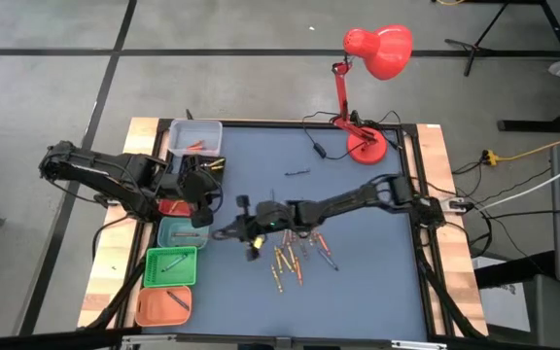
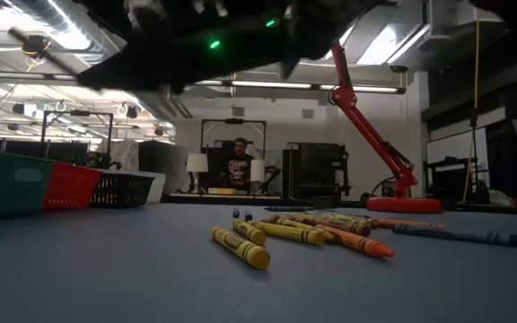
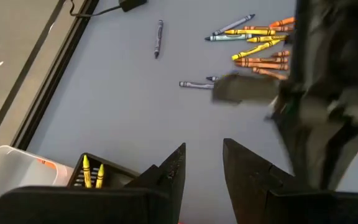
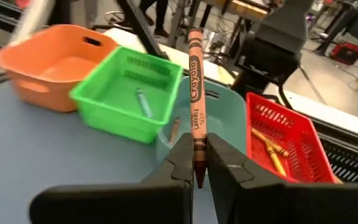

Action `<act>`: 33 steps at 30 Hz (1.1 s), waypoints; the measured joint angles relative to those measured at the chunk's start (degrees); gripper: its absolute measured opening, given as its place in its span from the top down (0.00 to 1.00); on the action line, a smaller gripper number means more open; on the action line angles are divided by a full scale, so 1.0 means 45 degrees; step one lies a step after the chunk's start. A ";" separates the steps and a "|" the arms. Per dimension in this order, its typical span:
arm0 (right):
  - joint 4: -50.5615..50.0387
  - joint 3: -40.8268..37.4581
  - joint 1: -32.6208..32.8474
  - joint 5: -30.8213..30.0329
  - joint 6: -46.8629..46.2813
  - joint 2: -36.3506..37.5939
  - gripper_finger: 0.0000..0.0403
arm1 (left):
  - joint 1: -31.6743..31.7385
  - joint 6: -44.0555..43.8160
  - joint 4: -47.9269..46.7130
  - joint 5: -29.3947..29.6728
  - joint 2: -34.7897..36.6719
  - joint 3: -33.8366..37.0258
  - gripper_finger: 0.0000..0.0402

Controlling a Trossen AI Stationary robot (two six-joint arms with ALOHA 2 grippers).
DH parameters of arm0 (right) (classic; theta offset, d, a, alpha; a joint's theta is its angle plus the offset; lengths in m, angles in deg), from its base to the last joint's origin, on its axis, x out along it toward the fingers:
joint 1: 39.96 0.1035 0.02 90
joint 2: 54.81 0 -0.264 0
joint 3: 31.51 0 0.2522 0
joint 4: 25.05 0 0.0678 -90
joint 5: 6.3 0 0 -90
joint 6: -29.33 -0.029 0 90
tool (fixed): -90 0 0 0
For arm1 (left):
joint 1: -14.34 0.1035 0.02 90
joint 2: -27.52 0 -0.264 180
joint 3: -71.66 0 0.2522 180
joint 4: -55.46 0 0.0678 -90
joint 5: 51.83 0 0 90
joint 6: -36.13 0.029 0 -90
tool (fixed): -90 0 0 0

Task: Sort crayons
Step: Put the brown crayon into the blue bin

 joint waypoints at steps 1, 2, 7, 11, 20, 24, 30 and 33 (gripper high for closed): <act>-0.0066 0.0422 -0.0093 0.0004 0.0000 -0.0369 0.94 | 0.0000 0.0000 -0.0003 0.0002 0.0000 0.0000 0.77; -0.0049 0.0865 -0.0179 -0.0001 -0.0005 -0.0688 0.94 | 0.0000 0.0000 -0.0007 0.0004 0.0000 0.0000 0.77; -0.0259 0.2274 -0.0527 0.0004 -0.0010 -0.1909 0.94 | 0.0000 0.0010 -0.0074 0.0041 0.0000 0.0000 0.77; -0.0162 0.2883 -0.0651 0.0013 -0.0010 -0.2451 0.94 | 0.0000 0.0039 -0.0115 0.0474 0.0000 0.0000 0.77; 0.0590 0.3528 -0.0704 0.0115 -0.0019 -0.3537 0.94 | 0.0000 0.0036 -0.0132 0.0915 0.0000 0.0000 0.77; 0.0599 0.3528 -0.0699 0.0115 -0.0024 -0.3733 0.94 | 0.0000 0.0039 -0.0142 0.0920 0.0000 0.0000 0.77; 0.0590 0.3528 -0.0699 0.0115 -0.0024 -0.3780 0.94 | 0.0000 0.0034 -0.0142 0.0930 0.0000 0.0000 0.77; 0.0542 0.3528 -0.0699 0.0115 -0.0024 -0.3780 0.94 | 0.0000 0.0034 -0.0142 0.0930 0.0000 0.0000 0.77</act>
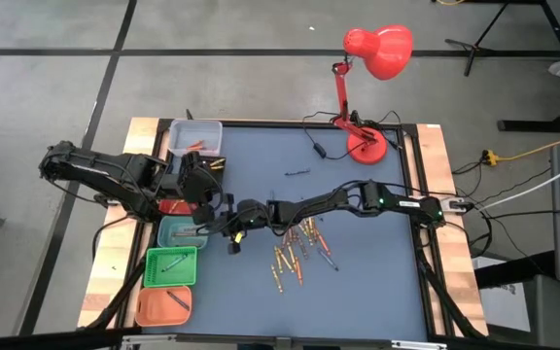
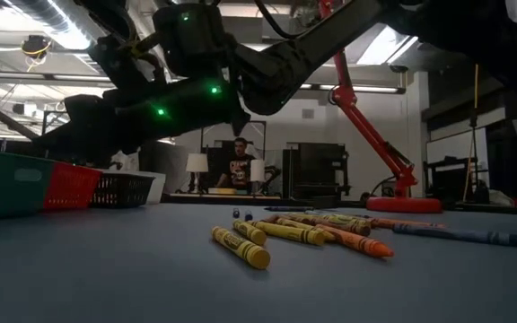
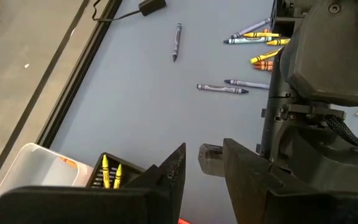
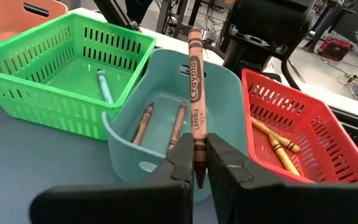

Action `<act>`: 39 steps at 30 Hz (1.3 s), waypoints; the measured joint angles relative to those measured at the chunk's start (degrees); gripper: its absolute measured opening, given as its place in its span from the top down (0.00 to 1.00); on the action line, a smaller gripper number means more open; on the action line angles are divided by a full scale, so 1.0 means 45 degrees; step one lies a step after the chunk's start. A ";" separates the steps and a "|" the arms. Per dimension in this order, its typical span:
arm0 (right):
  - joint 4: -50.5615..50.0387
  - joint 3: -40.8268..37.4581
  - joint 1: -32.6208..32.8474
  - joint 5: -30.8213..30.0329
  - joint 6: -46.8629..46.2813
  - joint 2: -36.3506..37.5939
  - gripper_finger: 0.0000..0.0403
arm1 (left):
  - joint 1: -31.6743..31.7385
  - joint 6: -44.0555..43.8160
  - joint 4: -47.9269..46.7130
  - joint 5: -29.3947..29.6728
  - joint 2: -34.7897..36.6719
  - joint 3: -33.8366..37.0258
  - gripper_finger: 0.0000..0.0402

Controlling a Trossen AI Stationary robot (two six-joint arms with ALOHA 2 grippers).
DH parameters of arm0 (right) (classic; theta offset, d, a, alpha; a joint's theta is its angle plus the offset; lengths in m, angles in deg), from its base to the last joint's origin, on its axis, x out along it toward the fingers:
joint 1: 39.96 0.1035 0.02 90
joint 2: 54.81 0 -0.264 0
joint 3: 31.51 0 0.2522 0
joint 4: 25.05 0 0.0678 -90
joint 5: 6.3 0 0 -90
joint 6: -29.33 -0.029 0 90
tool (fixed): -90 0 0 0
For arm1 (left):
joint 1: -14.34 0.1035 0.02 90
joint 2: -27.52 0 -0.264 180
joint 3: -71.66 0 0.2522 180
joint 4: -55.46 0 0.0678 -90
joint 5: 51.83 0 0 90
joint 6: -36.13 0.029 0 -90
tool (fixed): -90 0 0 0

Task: Sort crayons
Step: Put the brown crayon into the blue bin, then put the yellow crayon into the orange bin

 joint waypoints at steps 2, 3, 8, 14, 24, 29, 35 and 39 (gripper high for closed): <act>0.0006 0.0000 0.0000 0.0000 0.0001 0.0000 0.93 | 0.0000 0.0000 0.0000 0.0003 0.0000 0.0000 0.77; 0.0004 0.0000 0.0000 0.0000 0.0002 0.0000 0.92 | 0.0000 -0.0005 0.0000 0.0005 0.0000 0.0000 0.77; -0.0055 0.0000 0.0000 -0.0125 0.0000 0.0000 0.79 | 0.0000 -0.0015 0.0000 0.0000 0.0000 0.0000 0.77; -0.0055 0.0000 0.0000 -0.0461 0.0000 0.0000 0.67 | 0.0000 -0.0019 0.0000 0.0002 0.0000 0.0000 0.77; -0.3555 -0.0005 0.0352 -0.0460 -0.0003 0.1144 0.65 | 0.0000 -0.0097 0.0000 -0.0005 0.0000 0.0000 0.77; -0.7621 -0.0009 0.0804 -0.0451 0.0000 0.2152 0.65 | 0.0000 -0.0223 0.0036 -0.0023 -0.0007 0.0000 0.77; -1.1511 -0.0010 0.1561 -0.0762 0.0001 0.3248 0.65 | 0.0000 -0.0559 0.0150 -0.0394 -0.0204 0.0000 0.77; -1.3638 -0.0010 0.2128 -0.2141 -0.0317 0.3842 0.65 | -0.0067 -0.0645 0.0623 -0.0839 -0.0604 0.0000 0.77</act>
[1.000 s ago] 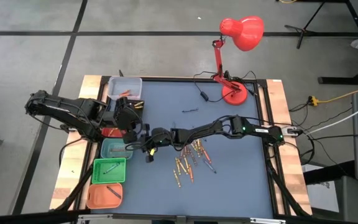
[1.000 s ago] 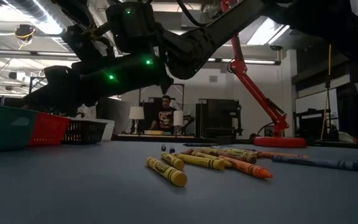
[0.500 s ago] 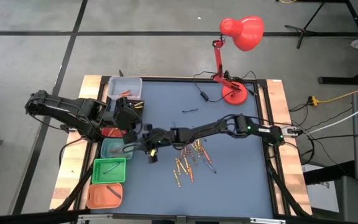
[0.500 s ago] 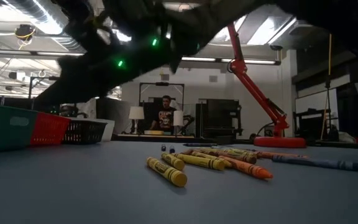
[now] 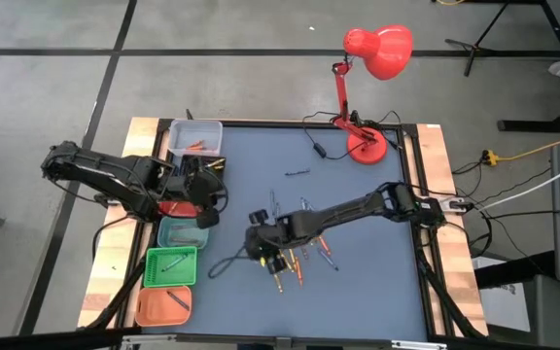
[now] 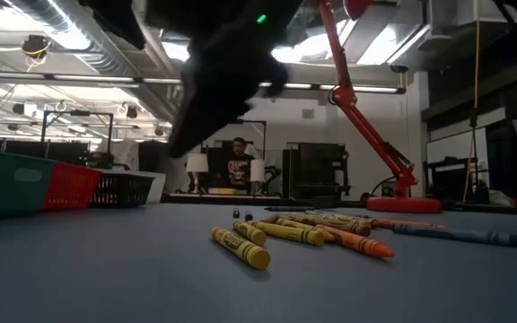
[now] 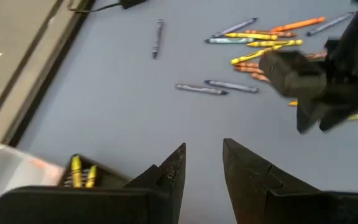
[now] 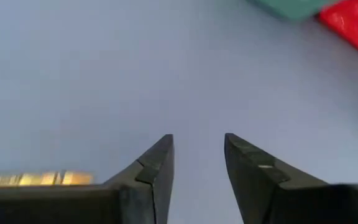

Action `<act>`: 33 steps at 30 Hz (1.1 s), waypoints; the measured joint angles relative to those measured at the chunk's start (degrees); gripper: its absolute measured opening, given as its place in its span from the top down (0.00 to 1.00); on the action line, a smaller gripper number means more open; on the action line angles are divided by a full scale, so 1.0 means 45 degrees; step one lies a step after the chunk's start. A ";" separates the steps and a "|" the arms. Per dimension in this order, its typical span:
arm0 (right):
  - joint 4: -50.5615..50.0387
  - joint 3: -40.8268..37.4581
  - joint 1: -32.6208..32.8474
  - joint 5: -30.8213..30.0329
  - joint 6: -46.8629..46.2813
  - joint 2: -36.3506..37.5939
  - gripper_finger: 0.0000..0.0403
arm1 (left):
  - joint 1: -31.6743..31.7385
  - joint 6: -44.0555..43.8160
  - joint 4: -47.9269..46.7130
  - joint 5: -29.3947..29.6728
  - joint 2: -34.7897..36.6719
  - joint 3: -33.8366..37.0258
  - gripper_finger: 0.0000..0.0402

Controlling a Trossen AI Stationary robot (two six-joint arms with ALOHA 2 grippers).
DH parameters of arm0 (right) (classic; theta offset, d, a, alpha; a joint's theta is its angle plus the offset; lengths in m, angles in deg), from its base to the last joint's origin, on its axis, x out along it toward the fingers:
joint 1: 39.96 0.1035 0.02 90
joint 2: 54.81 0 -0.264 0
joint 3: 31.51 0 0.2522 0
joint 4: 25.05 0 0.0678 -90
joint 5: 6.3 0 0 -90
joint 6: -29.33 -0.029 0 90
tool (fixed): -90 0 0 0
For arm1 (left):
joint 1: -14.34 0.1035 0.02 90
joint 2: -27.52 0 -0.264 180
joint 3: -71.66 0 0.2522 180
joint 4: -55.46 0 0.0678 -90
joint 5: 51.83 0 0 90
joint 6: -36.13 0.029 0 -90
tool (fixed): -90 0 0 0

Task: Sort crayons
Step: Put the yellow crayon into the orange bin

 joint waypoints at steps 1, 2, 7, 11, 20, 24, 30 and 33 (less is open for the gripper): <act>-0.0490 0.0000 0.0120 -0.0237 -0.0077 0.0175 0.65 | -0.0053 -0.0014 0.0188 -0.0136 -0.0147 0.0000 0.77; -0.0942 0.0000 0.0244 -0.0329 -0.0137 0.0341 0.65 | -0.0121 -0.0011 0.0380 -0.0270 -0.0338 0.0000 0.77; -0.3196 0.0003 0.0727 -0.0338 -0.1014 0.1054 0.65 | -0.0640 0.0420 0.1278 -0.0549 -0.1514 0.0000 0.77; -0.4281 -0.0141 0.1110 -0.0610 -0.1786 0.1622 0.65 | -0.1029 0.0661 0.2138 -0.0574 -0.2584 0.0002 0.77; -0.4418 -0.3548 0.2027 -0.2475 -0.4090 0.3863 0.65 | -0.1516 0.1926 0.5372 -0.1948 -0.5172 0.0005 0.77; -0.4391 -0.5589 0.2353 -0.3360 -0.5887 0.5256 0.65 | -0.1558 0.2702 0.7392 -0.3310 -0.6396 0.0005 0.77; -0.4147 -0.8022 0.2593 -0.3789 -0.8149 0.6874 0.65 | -0.1545 0.3345 0.9159 -0.5088 -0.7948 0.0005 0.77; -0.3906 -0.8989 0.2546 -0.3893 -0.9046 0.7306 0.65 | -0.1545 0.3350 0.9614 -0.5614 -0.8617 0.0005 0.77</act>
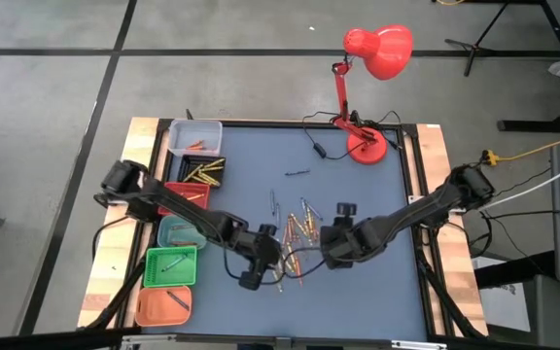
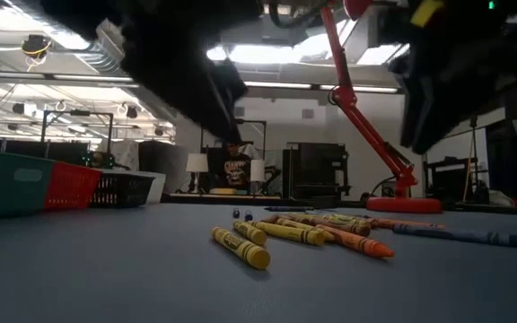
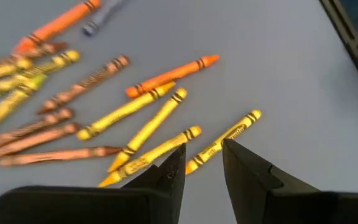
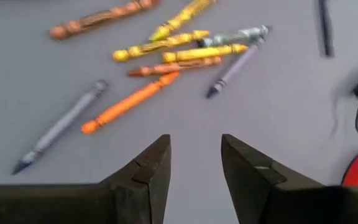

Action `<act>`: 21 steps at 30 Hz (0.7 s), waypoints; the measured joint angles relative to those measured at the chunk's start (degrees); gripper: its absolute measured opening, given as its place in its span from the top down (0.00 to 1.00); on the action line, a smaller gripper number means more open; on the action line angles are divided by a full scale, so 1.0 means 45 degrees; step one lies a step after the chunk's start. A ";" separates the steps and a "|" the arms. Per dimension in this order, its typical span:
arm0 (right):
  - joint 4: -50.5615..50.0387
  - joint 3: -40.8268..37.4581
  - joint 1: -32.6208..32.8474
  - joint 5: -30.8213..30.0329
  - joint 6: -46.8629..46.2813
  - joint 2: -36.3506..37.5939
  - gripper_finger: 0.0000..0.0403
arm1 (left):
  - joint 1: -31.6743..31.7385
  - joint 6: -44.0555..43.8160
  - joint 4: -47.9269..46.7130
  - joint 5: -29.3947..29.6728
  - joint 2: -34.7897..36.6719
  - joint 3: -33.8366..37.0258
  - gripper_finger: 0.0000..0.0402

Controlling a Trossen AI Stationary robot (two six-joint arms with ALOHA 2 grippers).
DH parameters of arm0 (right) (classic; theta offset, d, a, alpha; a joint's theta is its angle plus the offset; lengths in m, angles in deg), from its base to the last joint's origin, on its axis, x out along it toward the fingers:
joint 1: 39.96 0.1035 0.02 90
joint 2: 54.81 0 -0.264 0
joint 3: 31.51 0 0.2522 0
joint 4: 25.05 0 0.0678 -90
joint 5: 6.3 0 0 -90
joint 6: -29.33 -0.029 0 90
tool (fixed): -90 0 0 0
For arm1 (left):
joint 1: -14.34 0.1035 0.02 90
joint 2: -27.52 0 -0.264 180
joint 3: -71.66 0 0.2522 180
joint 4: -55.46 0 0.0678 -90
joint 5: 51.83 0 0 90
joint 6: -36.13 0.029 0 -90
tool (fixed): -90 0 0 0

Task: Sort crayons
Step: Put the yellow crayon into the orange bin

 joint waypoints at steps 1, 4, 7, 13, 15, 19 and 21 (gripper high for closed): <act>0.0050 -0.0268 -0.0002 -0.0020 -0.0269 0.0078 0.65 | 0.0000 0.0000 0.0101 -0.0134 -0.0202 0.0000 0.77; 0.0220 -0.0864 -0.0006 -0.0026 -0.0815 0.0105 0.65 | 0.0000 0.0005 0.0198 -0.0316 -0.0693 0.0000 0.77; 0.0604 -0.1337 -0.0002 0.0024 -0.1335 0.0106 0.65 | 0.0000 0.0034 0.0330 -0.0290 -0.1036 0.0000 0.77; 0.1078 -0.1585 -0.0002 0.0052 -0.1691 0.0100 0.65 | 0.0000 0.0729 0.0806 -0.0361 -0.1545 0.0000 0.77; 0.1296 -0.1590 -0.0002 0.0154 -0.1672 0.0096 0.65 | 0.0000 0.0932 0.0817 -0.0384 -0.1699 0.0000 0.77; 0.1751 -0.1585 -0.0002 0.0347 -0.1666 0.0096 0.65 | 0.0000 0.1280 0.1008 -0.0683 -0.2212 0.0000 0.77; 0.2063 -0.1585 -0.0002 0.0534 -0.1661 0.0096 0.65 | 0.0000 0.1317 0.1093 -0.0696 -0.2363 -0.0011 0.77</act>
